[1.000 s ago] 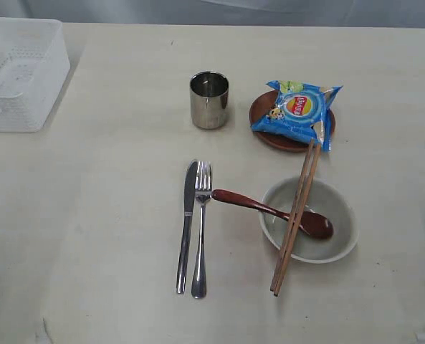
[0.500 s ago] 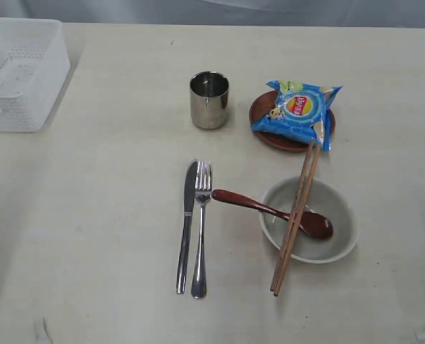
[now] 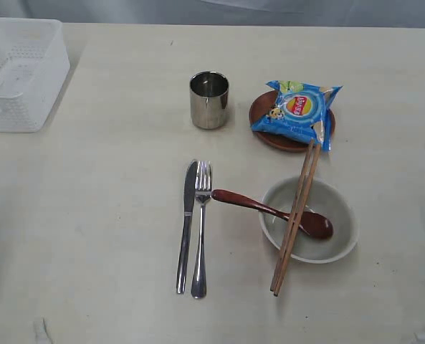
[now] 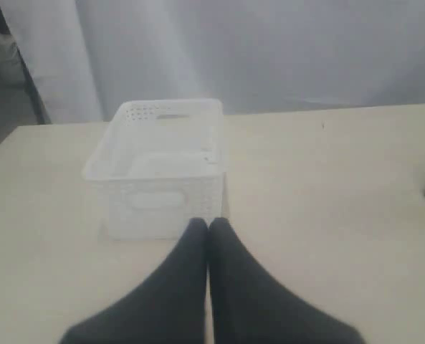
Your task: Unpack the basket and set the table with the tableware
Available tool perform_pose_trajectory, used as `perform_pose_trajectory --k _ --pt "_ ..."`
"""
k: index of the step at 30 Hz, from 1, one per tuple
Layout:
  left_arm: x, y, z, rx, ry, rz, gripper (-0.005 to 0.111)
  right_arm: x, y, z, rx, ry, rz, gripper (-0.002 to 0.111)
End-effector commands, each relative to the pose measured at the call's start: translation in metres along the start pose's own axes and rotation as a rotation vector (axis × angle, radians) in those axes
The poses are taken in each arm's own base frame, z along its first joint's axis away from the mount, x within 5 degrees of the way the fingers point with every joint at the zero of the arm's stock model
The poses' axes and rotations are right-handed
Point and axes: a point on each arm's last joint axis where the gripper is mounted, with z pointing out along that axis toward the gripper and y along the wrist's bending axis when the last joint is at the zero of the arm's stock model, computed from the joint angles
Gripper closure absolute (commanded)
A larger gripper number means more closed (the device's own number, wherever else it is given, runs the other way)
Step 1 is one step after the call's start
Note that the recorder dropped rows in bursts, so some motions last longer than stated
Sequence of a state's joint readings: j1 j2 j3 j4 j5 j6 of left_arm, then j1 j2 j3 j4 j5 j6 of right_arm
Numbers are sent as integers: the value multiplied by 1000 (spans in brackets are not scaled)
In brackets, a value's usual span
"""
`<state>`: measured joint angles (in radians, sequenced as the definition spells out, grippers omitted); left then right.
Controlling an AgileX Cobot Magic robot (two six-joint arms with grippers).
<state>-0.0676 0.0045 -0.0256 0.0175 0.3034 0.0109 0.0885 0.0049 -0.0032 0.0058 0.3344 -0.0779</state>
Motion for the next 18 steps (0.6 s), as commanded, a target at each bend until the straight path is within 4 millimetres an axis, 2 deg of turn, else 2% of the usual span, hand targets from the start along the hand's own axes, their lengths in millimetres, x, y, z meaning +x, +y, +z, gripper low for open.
perform_pose_trajectory --k 1,7,18 --pt "7 0 2 0 14 24 107 1 0 0 7 0 -2 109" --pt "7 -5 2 91 9 74 107 1 0 0 7 0 -2 109" --pt "7 -5 2 100 5 135 107 0 0 0 8 -13 -2 109"
